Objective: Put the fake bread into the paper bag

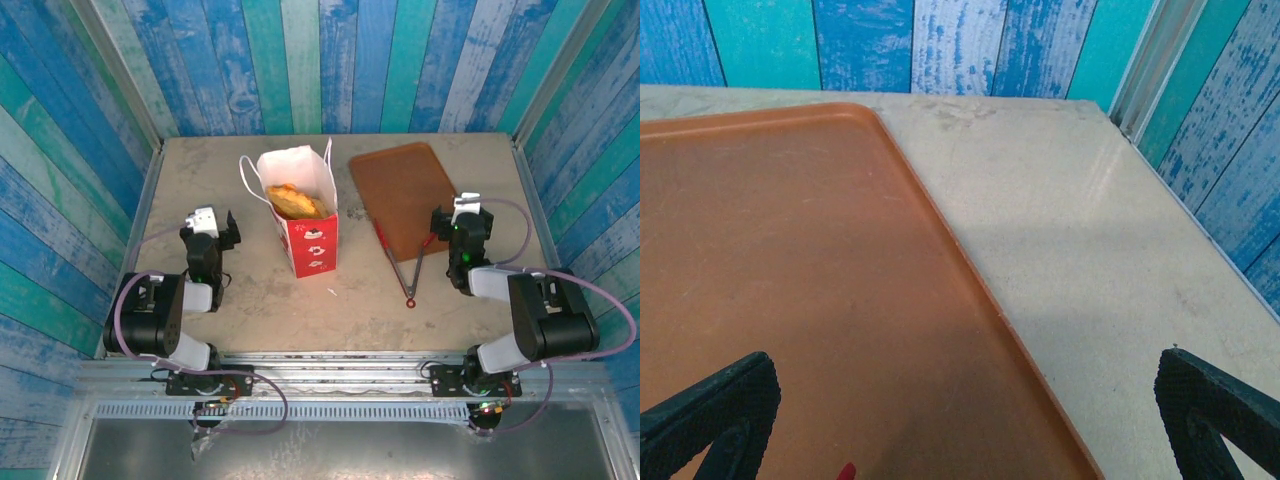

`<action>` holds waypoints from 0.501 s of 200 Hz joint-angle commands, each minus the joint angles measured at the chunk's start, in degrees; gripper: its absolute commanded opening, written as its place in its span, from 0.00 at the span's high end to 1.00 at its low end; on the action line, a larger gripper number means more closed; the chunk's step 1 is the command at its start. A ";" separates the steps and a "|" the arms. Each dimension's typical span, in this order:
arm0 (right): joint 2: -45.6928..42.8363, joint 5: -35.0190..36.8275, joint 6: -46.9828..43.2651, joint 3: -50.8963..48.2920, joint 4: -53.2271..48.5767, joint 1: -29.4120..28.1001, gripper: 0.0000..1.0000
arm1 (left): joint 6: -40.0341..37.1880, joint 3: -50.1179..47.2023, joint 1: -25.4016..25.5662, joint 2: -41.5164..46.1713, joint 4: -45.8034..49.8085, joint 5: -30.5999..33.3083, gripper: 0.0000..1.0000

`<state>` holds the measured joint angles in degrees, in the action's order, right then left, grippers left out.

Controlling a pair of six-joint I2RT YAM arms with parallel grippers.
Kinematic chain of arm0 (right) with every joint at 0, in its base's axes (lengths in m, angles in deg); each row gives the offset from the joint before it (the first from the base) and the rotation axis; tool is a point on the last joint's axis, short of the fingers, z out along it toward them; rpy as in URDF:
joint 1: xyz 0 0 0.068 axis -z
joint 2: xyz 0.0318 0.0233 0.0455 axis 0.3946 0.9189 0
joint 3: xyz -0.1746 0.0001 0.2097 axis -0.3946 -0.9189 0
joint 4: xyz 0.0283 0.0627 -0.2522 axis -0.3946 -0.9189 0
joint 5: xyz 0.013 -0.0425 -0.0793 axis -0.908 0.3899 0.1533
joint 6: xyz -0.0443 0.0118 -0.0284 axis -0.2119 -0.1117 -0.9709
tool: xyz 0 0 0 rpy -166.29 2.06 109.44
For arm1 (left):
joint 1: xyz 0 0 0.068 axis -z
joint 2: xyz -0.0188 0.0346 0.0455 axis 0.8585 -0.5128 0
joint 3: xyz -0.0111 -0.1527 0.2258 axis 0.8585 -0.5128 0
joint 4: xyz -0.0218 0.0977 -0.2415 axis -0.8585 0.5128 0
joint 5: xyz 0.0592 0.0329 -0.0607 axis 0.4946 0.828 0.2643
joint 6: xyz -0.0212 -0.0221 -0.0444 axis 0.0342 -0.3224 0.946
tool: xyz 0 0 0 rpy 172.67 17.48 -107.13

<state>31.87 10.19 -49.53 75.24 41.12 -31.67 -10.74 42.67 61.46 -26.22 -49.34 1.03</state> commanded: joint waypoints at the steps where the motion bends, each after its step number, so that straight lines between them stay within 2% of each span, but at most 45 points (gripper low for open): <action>1: 0.37 0.13 -0.23 0.62 -1.88 0.25 0.00 | 0.05 0.74 -0.20 -0.98 -0.40 -0.31 0.06; 8: 0.33 -0.08 -0.25 0.47 -1.78 0.25 0.00 | 0.05 0.70 -0.20 -0.92 -0.43 -0.33 0.06; 20: 1.62 -4.75 -0.95 -1.36 1.16 1.17 0.00 | 0.05 0.73 -0.21 -0.96 -0.39 -0.30 0.06; 31: 5.65 -3.69 -2.01 -5.00 15.93 1.03 0.00 | 0.05 0.71 -0.20 -1.03 -0.38 -0.38 0.06; 45: 1.59 -3.29 -0.98 -2.14 2.79 0.60 0.00 | -0.04 0.73 -0.20 -1.02 -0.39 -0.39 0.06; 62: 4.21 -2.26 -1.23 -4.19 11.54 0.64 0.00 | -0.04 0.74 -0.24 -0.96 -0.31 -0.45 0.06; 78: 1.98 -2.67 -0.59 -2.04 3.23 0.70 0.00 | -0.04 0.73 -0.25 -0.96 -0.38 -0.47 0.06; 91: 3.25 -2.21 -0.81 -3.18 7.82 0.70 0.00 | -0.04 0.83 -0.20 -1.03 -0.38 -0.43 0.06; 100: 2.53 -2.46 -0.92 -2.53 5.28 0.69 0.00 | 0.00 0.76 -0.20 -0.96 -0.37 -0.47 0.06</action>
<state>35.06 7.40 -50.12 71.97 47.10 -31.01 -10.74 42.67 61.46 -26.22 -49.34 0.74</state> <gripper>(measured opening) 0.997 0.937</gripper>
